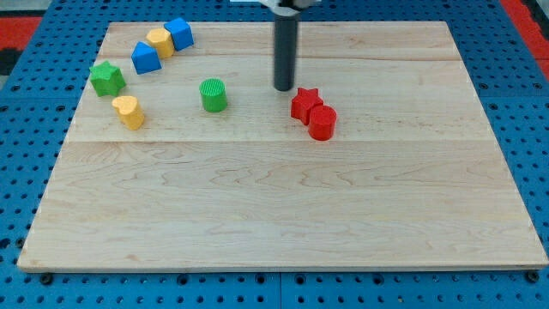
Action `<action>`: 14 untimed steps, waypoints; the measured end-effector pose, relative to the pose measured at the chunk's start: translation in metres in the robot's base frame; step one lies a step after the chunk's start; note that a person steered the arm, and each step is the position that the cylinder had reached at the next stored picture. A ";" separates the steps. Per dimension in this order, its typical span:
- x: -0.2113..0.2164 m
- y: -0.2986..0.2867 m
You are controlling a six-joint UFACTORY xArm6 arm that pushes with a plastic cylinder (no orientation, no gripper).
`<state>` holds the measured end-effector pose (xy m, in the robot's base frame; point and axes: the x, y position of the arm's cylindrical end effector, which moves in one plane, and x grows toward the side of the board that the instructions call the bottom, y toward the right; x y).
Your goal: Push the green star into the green circle
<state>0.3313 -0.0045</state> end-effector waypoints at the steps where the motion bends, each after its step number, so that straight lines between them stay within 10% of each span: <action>1: -0.010 -0.055; 5: 0.055 -0.193; 9: 0.008 -0.300; 14: -0.028 -0.195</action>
<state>0.3034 -0.1994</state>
